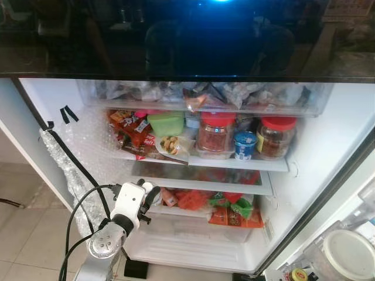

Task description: Restocking fridge

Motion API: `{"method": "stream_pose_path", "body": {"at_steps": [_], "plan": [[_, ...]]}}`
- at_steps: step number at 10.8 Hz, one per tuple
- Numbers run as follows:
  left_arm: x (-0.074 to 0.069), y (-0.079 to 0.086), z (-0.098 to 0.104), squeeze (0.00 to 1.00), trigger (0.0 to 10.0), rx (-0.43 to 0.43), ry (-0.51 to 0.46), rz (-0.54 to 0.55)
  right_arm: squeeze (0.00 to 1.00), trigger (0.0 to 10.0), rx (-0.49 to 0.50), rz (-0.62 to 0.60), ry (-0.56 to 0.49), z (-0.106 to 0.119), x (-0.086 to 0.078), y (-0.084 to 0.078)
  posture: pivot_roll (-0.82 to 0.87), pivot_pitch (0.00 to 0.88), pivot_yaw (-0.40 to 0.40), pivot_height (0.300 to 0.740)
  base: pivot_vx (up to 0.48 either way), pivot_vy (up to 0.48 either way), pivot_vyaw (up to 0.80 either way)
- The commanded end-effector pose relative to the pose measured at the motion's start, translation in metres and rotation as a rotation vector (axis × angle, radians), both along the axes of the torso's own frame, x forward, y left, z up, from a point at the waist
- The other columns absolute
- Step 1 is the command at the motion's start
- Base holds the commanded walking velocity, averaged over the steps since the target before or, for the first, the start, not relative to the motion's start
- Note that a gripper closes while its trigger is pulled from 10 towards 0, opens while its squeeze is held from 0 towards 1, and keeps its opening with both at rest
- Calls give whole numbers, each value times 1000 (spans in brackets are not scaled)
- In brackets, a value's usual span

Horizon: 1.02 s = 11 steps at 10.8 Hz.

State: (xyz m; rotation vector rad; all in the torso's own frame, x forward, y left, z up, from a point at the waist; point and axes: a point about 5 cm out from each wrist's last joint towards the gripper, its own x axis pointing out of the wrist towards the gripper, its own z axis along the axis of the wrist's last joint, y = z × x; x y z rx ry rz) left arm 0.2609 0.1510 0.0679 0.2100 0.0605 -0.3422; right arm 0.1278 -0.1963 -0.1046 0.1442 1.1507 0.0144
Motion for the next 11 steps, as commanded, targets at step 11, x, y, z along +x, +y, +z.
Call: {"method": "stream_pose_path", "body": {"at_steps": [11], "plan": [[2, 2, 0, 0, 10000, 9, -2, 5, 0, 10000, 4, -7, -11, 1, 2, -2, 62, 0, 18, 740, 66, 0, 73]]}}
